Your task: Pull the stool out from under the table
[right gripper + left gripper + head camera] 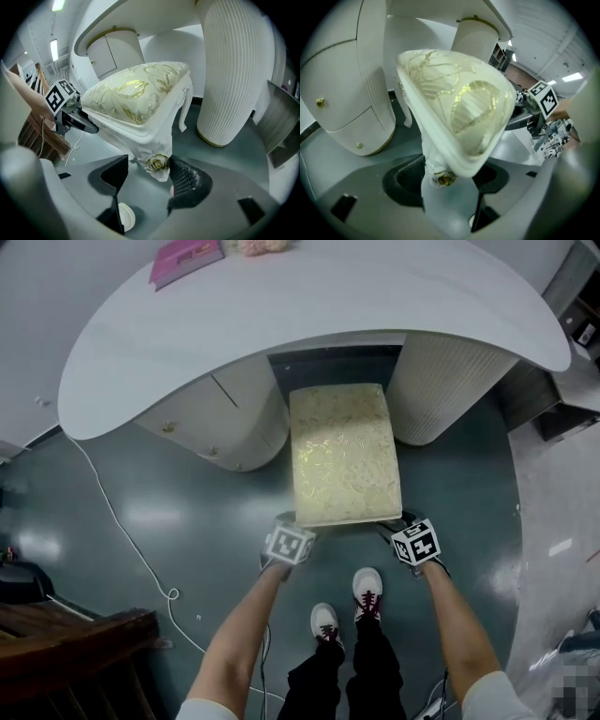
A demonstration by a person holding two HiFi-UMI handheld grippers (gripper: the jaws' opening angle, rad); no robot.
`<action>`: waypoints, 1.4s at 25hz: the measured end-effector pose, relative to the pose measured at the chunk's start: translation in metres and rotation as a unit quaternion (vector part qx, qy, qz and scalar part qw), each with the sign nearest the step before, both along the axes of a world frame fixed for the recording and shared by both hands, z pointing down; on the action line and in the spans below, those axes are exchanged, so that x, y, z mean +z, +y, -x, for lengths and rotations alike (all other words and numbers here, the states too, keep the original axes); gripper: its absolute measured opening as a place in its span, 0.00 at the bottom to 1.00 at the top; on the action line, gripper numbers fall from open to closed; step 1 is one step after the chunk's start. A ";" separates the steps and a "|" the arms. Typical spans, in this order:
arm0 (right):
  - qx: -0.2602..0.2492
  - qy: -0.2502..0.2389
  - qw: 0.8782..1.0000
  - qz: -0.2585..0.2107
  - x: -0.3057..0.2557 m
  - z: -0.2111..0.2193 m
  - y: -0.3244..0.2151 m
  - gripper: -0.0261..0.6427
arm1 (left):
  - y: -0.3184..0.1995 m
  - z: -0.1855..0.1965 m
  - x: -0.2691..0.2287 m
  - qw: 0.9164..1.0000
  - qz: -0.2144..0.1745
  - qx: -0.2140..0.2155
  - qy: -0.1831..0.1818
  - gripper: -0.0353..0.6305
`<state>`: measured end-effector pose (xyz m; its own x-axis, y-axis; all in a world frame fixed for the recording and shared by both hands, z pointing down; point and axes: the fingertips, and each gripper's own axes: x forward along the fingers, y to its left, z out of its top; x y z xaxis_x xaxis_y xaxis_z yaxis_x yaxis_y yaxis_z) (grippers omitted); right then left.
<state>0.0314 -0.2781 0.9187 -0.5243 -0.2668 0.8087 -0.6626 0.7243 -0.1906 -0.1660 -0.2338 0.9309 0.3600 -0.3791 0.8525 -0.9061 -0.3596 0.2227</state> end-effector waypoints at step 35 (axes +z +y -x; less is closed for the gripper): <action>-0.020 0.034 0.999 -0.007 0.002 -0.035 0.108 0.44 | 0.115 -0.037 -0.001 0.999 -0.018 -0.027 -0.007 0.48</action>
<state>0.0662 -0.1704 0.9205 -0.4786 -0.2582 0.8392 -0.6437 0.7532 -0.1353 -0.1291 -0.1185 0.9300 0.3258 -0.4286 0.8427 -0.9274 -0.3181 0.1967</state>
